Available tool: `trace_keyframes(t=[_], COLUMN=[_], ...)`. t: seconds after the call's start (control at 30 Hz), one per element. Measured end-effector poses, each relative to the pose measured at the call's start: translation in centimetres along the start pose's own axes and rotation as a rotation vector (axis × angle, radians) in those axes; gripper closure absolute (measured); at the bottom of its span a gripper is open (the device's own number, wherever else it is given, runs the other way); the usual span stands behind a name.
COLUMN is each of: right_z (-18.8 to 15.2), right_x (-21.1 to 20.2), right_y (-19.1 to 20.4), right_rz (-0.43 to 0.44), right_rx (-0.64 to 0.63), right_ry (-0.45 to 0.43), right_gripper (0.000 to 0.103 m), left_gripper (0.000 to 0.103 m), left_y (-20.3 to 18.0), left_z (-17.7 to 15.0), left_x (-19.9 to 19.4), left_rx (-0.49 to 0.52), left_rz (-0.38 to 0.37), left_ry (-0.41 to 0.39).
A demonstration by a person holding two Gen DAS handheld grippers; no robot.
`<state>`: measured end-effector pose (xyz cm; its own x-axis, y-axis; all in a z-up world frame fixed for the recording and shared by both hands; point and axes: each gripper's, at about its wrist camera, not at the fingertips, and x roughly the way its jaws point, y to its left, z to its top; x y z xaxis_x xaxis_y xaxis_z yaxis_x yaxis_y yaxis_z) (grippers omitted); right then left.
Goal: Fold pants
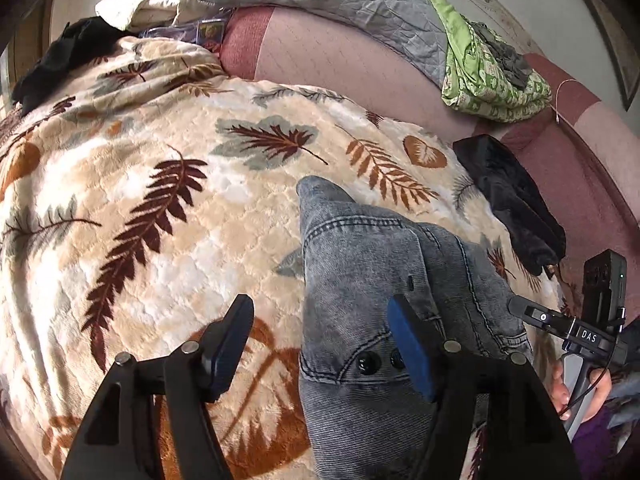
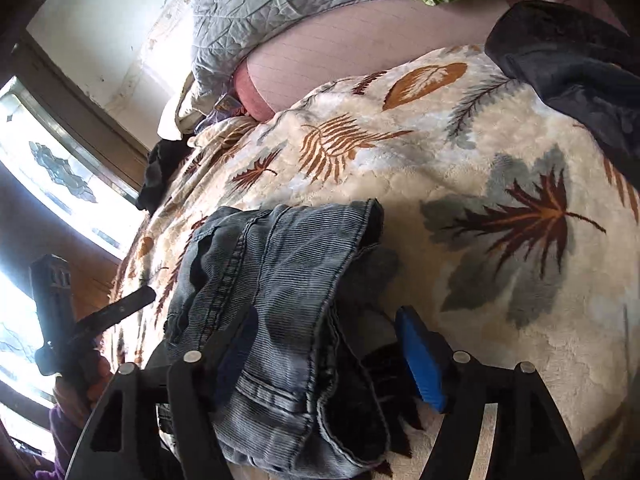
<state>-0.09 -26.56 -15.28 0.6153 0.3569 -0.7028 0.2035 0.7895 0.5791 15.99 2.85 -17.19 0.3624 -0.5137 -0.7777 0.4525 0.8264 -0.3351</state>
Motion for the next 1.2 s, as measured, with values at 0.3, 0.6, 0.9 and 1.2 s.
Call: trace_keyframes(t=[0.3, 0.6, 0.9, 1.2], right_z=[-0.8, -2.2, 1.2, 8.3], right_x=[4.6, 4.9, 1.2, 10.1], right_y=[-1.8, 3.1, 8.3, 6.9], right_rz=[0.244, 0.285, 0.317, 0.318], right_rx=[0.188, 0.018, -0.168, -0.130], right_ry=[0.158, 0.145, -0.094, -0.074], right_gripper=[0.028, 0.060, 0.063, 0.061], left_gripper=[0.021, 0.054, 0.064, 0.062], left_y=[-1.7, -2.0, -3.4, 0.8], left_z=[-2.0, -2.0, 2.8, 10.3], left_x=[3.6, 3.9, -1.7, 5.4], left_rx=[0.019, 0.009, 0.081, 0.003], left_rz=[-0.027, -0.127, -0.099, 0.071], left_ry=[0.188, 0.198, -0.046, -0.015])
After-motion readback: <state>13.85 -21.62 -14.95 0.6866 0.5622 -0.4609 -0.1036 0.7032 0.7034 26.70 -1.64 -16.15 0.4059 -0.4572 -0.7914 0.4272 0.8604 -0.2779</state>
